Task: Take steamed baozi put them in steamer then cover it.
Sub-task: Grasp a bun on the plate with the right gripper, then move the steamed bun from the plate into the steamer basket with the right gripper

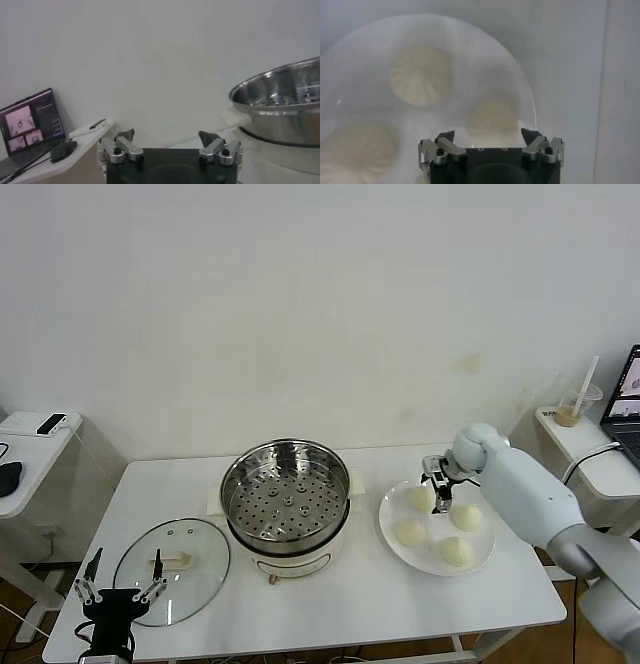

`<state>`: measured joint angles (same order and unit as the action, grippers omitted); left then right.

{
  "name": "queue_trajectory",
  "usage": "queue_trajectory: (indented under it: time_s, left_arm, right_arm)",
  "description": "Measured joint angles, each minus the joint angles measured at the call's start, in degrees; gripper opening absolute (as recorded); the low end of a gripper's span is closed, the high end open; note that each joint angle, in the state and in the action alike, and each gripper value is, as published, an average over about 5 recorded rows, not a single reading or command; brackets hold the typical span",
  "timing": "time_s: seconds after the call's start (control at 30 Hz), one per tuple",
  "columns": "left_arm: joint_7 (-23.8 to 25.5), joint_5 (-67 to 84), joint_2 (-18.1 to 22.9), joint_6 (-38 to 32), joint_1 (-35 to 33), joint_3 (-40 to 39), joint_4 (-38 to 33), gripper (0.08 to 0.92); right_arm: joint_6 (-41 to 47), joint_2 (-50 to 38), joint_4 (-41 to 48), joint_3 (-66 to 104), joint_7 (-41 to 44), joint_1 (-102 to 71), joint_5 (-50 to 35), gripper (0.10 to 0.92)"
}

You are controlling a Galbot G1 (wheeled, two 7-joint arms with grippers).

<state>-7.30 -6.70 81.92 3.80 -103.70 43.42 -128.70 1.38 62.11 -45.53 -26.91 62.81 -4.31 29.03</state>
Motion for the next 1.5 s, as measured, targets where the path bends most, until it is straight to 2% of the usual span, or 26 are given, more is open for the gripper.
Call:
queue_trajectory:
  time_s: [0.2,0.47,0.57,1.0,1.5]
  left_arm:
    - [0.01,0.02,-0.04,-0.03,0.11,0.18,0.31,0.823]
    - [-0.01,0.02,0.0,-0.07,0.22,0.3,0.42,0.823]
    - [-0.02,0.03,0.0,-0.07,0.17,0.38,0.42,0.823]
    - [0.09,0.07,-0.34,0.07,0.02,0.35,0.17,0.823]
    - [0.25,0.54,-1.15,0.3,0.74,-0.66,0.92,0.823]
  right_arm:
    - [0.14,1.68,2.42,0.0,-0.65,0.33,1.26,0.792]
    - [0.39,2.38,3.75,-0.13,-0.56,0.68,2.11,0.659]
    - [0.32,2.31,3.81,-0.27,-0.34,0.77,2.11,0.634]
    - [1.53,-2.34,-1.9,-3.45,1.73,3.81,-2.18,0.629]
    - [4.53,-8.22,-15.08,-16.38,3.13,19.78,-19.1,0.636]
